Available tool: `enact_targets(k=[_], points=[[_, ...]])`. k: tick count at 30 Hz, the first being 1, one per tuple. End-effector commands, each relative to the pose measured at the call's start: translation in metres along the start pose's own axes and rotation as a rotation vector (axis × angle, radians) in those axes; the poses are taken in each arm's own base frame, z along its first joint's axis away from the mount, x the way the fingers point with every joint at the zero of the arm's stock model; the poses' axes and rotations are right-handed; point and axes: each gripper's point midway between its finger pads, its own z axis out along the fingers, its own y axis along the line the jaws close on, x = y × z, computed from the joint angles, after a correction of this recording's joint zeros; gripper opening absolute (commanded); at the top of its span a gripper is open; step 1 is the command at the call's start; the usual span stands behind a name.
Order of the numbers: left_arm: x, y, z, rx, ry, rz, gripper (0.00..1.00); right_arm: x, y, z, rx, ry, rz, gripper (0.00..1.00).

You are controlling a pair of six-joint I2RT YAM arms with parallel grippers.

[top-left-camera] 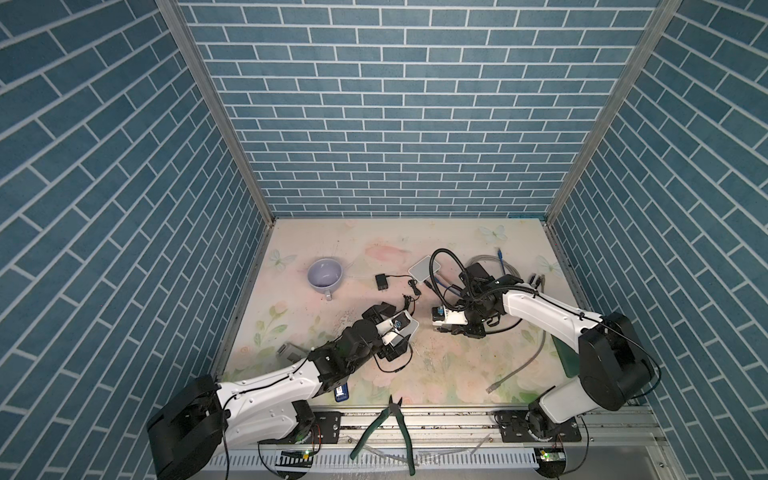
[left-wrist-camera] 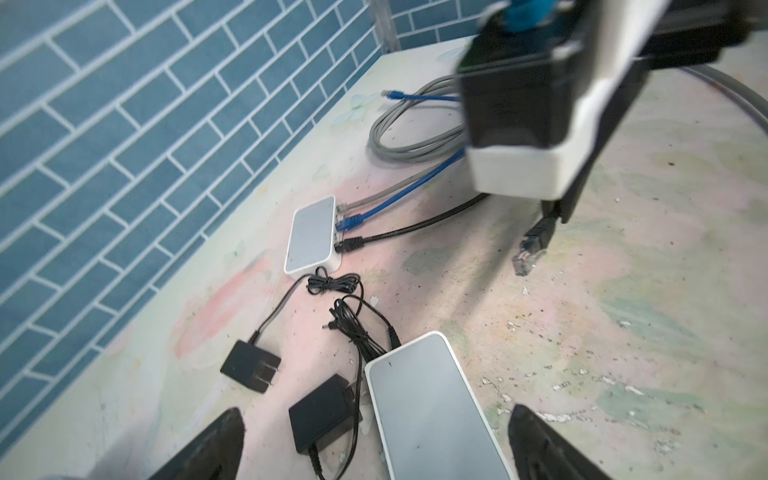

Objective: Insert the plug into the switch port
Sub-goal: 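Bring the ethernet plug to the router while the left gripper turns the router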

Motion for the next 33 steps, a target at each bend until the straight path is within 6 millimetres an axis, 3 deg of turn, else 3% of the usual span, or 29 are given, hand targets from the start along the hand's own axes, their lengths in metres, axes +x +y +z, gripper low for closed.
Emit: enact_targets(k=[1,9,15,24,26,30,33], points=[[-0.005,-0.018,-0.004,0.048,-0.078,0.236,1.0,-0.015,0.006,-0.006,-0.071,-0.071,-0.002,0.0],[-0.016,-0.036,0.001,0.111,-0.149,0.398,0.95,-0.023,0.004,-0.008,-0.094,-0.102,-0.029,0.0],[-0.023,-0.049,0.018,0.174,-0.143,0.444,0.89,-0.028,-0.004,-0.008,-0.076,-0.108,-0.024,0.0],[-0.029,-0.054,0.045,0.172,-0.139,0.463,0.84,-0.04,-0.009,-0.014,-0.055,-0.164,-0.008,0.0],[-0.031,-0.055,0.047,0.167,-0.155,0.486,0.8,-0.04,-0.008,-0.014,-0.062,-0.163,-0.005,0.0],[-0.03,-0.06,0.054,0.191,-0.151,0.523,0.6,-0.04,-0.007,-0.013,-0.079,-0.16,0.004,0.0],[-0.029,-0.064,0.06,0.208,-0.144,0.536,0.54,-0.04,-0.005,-0.013,-0.088,-0.164,0.007,0.0]])
